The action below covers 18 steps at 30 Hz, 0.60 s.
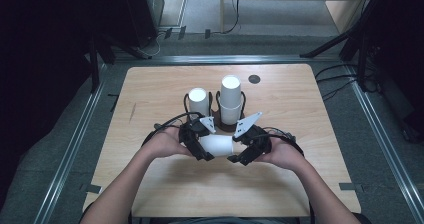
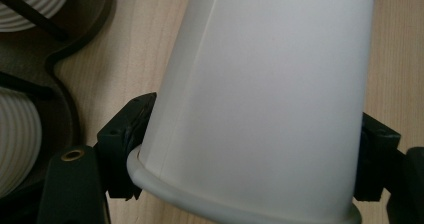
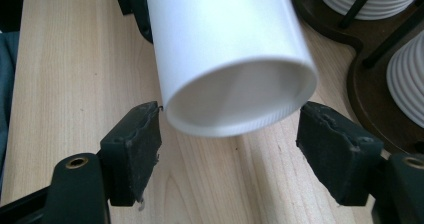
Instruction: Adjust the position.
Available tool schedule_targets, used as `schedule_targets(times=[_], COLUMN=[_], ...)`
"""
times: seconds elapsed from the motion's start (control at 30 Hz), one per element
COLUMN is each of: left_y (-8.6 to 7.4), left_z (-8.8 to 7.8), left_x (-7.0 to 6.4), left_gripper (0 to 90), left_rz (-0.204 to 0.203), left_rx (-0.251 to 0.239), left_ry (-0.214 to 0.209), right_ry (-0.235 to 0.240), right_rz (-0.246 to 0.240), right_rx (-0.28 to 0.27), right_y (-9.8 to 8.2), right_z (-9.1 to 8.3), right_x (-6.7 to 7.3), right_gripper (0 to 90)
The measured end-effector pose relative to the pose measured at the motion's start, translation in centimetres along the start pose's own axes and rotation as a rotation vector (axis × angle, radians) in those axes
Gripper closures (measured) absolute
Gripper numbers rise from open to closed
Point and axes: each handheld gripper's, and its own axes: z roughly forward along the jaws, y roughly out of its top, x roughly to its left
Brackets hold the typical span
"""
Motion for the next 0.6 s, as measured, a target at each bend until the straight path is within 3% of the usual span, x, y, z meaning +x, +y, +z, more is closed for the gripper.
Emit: schedule_targets(times=[0.3,0.6], left_y=[0.7,1.0], left_z=[1.1,1.4], left_x=[-0.5,-1.0], left_gripper=[21.9,21.6], left_rz=[0.024,0.051], left_rx=[0.04,0.046], left_ry=[-0.023,-0.023], right_ry=[0.02,0.041], right_rz=[-0.018,-0.058], right_rx=[0.003,0.001], right_y=[0.2,0.8], right_z=[0.3,0.9], right_x=[0.3,0.9], right_gripper=[25.8,31.2])
